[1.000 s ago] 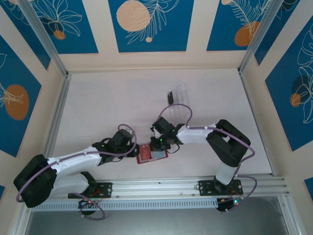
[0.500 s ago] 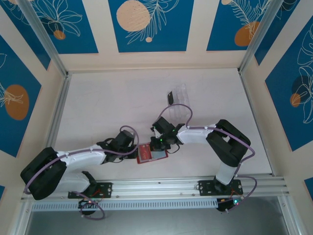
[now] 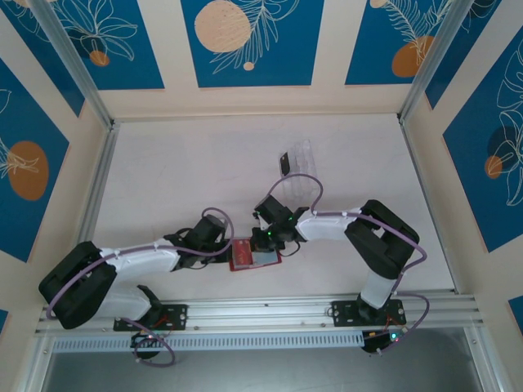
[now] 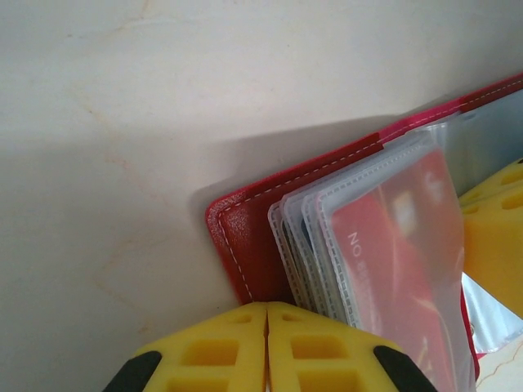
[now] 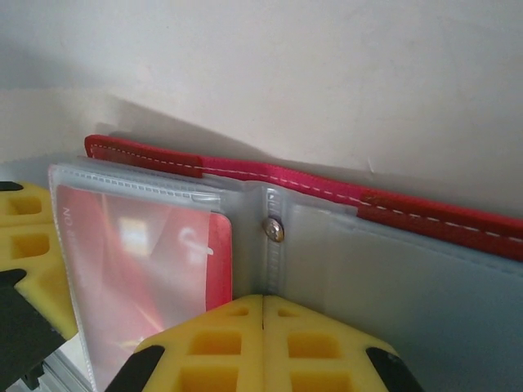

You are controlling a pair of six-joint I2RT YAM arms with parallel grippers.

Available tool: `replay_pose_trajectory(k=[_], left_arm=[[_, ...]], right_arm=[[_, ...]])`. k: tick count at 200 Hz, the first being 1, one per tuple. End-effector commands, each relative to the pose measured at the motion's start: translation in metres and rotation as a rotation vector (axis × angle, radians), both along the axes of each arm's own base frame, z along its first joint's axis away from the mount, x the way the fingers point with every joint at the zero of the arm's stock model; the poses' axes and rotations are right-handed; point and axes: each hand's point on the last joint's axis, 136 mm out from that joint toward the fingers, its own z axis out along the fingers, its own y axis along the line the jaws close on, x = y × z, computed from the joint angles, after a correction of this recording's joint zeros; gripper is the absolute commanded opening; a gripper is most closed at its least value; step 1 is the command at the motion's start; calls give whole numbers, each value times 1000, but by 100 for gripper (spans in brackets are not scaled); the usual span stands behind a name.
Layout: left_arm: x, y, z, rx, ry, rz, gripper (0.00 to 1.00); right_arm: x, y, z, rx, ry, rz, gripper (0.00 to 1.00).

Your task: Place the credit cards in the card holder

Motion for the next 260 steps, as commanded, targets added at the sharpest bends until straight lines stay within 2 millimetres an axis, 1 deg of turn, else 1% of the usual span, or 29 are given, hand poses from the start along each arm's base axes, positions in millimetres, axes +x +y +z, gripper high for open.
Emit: replay_pose_trajectory(k=[1, 15, 44, 83, 109, 126, 154, 179, 199, 216, 228, 245, 260], left_arm=[[-4, -5, -11, -3, 18, -25, 7], [-4, -3, -10, 5, 13, -24, 7], [-4, 0, -10, 17, 8, -17, 7], [-4, 1, -12, 26, 14, -19, 7], [-3, 0, -11, 26, 10, -23, 7], [-3, -2, -12, 26, 13, -25, 7], [-3, -2, -12, 23, 15, -26, 7], [-3, -3, -11, 22, 15, -25, 7], [-3, -2, -11, 23, 15, -26, 7], [-2, -2, -10, 24, 12, -26, 7], [-2, -2, -10, 23, 11, -25, 8], [-3, -2, -11, 25, 13, -29, 8], [-3, -2, -11, 25, 16, -28, 8]], right_arm=[[-4, 6, 15, 24, -33, 15, 0], [0, -1, 20, -10, -51, 22, 1], [9, -22, 24, -130, -88, 21, 3], [20, -51, 34, -203, -135, -6, 14], [24, -66, 28, -284, -157, 1, 22], [26, -68, 22, -318, -158, 17, 24], [26, -61, 17, -343, -174, 52, 26], [27, -60, 12, -397, -196, 74, 28], [28, -62, 4, -452, -202, 80, 29], [28, -70, -1, -527, -222, 71, 30], [27, -71, -3, -548, -230, 76, 31], [25, -71, -6, -571, -242, 81, 36], [24, -72, -10, -591, -239, 85, 37]])
